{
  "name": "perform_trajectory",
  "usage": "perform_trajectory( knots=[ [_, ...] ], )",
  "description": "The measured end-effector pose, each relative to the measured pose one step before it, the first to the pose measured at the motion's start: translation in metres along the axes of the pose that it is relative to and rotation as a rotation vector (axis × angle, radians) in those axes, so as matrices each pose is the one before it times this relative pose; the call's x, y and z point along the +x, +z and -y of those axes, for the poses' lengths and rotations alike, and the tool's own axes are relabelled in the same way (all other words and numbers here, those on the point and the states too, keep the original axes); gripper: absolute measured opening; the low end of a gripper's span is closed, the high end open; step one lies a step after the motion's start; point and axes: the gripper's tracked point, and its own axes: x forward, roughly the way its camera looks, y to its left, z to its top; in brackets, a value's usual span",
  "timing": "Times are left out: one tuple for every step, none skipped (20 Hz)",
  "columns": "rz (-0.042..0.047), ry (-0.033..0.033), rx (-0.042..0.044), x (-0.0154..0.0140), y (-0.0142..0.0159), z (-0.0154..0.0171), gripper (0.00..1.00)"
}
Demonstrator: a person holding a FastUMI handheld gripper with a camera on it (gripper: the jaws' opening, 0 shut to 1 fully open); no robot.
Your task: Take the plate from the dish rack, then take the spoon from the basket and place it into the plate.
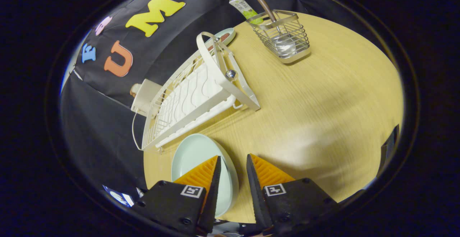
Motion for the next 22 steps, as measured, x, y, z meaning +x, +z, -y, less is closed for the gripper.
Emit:
perform_trajectory(
  knots=[
    [0.01449,-0.00401,-0.01844,-0.00331,0.00223,0.00077,0.48],
    [0.02543,-0.00249,-0.0291,-0.00717,0.0023,-0.00097,0.49],
    [0.02917,-0.00294,-0.03132,-0.00598,0.00479,0.00054,0.5],
    [0.04399,-0.00862,-0.04159,-0.0086,0.00706,0.00168,0.51],
    [0.05207,-0.01415,-0.04993,-0.00859,0.00989,0.00242,0.52],
    [0.06721,-0.02195,-0.05977,-0.01334,0.01225,0.00457,0.56],
    [0.06625,-0.02628,-0.05898,-0.01062,0.01405,0.00598,0.6],
    [0.07267,-0.02951,-0.05416,-0.01072,0.01585,0.00601,0.63],
    [0.06606,-0.03076,-0.04369,-0.00736,0.01683,0.00668,0.67],
    [0.07742,-0.03922,-0.04464,-0.0098,0.01841,0.0101,0.75],
    [0.06279,-0.02949,-0.03548,-0.00624,0.01528,0.00751,0.79],
    [0.04215,-0.02564,-0.02695,-0.00506,0.01328,0.00738,0.85],
    [0.0476,-0.02655,-0.03024,-0.00156,0.0136,0.009,0.9],
    [0.03937,-0.02282,-0.02473,0.00064,0.01267,0.00716,0.96],
    [0.03069,-0.01982,-0.01953,0.00316,0.00931,0.00711,1.0],
    [0.03361,-0.02433,-0.02045,0.00643,0.01031,0.00854,1.0],
    [0.0202,-0.01586,-0.01184,0.00649,0.00625,0.00611,1.0],
    [0.01958,-0.01208,-0.01433,0.0096,0.00523,0.00421,1.0],
    [0.00891,0.00299,-0.01399,0.00977,0.00266,0.00177,1.0],
    [-0.00375,0.00278,-0.00522,0.01076,0.00025,0.00137,1.0],
    [-0.00434,0.0103,0.00416,0.01339,0.00052,0.00205,1.0],
    [-0.00542,0.00694,0.00247,0.01331,-0.0007,0.0012,1.0]
  ],
)
